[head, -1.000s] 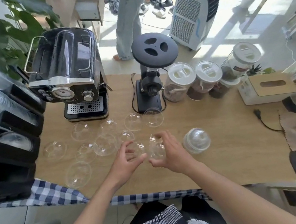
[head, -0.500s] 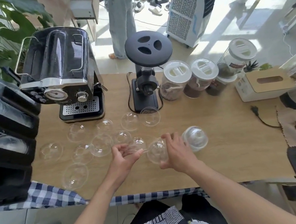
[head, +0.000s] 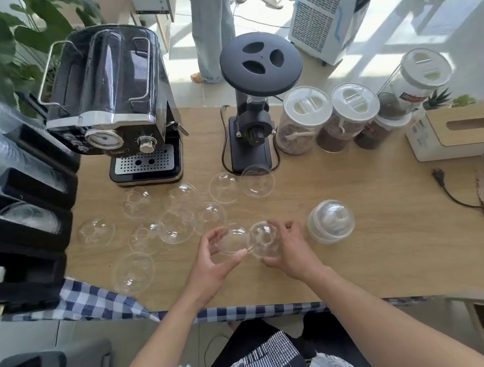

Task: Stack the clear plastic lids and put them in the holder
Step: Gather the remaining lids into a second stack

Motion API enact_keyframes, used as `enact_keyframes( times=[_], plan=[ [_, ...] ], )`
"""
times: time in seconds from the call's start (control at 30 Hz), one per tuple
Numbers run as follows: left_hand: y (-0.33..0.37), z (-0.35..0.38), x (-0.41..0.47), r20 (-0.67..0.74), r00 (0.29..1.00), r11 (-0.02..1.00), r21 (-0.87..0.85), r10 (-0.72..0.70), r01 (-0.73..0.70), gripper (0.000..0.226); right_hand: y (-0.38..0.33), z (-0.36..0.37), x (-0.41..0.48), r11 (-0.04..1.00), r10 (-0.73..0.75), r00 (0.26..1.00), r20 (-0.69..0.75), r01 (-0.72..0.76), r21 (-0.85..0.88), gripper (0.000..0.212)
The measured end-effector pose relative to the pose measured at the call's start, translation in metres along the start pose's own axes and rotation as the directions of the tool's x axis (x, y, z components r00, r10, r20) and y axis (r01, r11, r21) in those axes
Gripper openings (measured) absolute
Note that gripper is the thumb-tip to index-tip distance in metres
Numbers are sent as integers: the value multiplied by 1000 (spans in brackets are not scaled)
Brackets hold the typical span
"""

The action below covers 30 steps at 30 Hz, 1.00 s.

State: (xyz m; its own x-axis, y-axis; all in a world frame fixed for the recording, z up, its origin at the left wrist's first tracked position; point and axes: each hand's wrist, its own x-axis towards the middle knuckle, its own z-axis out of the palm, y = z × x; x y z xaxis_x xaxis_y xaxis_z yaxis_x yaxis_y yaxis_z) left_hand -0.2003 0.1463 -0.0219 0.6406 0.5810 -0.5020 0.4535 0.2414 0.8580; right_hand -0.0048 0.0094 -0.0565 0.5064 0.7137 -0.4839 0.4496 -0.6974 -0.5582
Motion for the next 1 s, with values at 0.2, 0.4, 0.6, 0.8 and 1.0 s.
enact_keyframes(
  times=[0.2,0.4,0.6,0.8,1.0],
  plan=[
    [-11,3,0,7,1000,998,60,23,-23,89,-9,5,-1,996,2,999,33,-5,86,100],
    [-15,4,9,28,997,972,220,74,-78,91,-10,11,-2,996,-23,998,60,18,93,93],
    [-26,5,23,-3,996,928,362,89,-81,94,-8,17,4,995,6,996,91,-14,96,85],
    [-31,2,30,14,995,887,453,95,-91,100,-12,7,8,999,3,995,101,-7,44,66],
    [-36,-10,24,7,995,891,445,96,-89,102,-22,-10,28,1000,-4,1000,20,4,28,56]
  ],
)
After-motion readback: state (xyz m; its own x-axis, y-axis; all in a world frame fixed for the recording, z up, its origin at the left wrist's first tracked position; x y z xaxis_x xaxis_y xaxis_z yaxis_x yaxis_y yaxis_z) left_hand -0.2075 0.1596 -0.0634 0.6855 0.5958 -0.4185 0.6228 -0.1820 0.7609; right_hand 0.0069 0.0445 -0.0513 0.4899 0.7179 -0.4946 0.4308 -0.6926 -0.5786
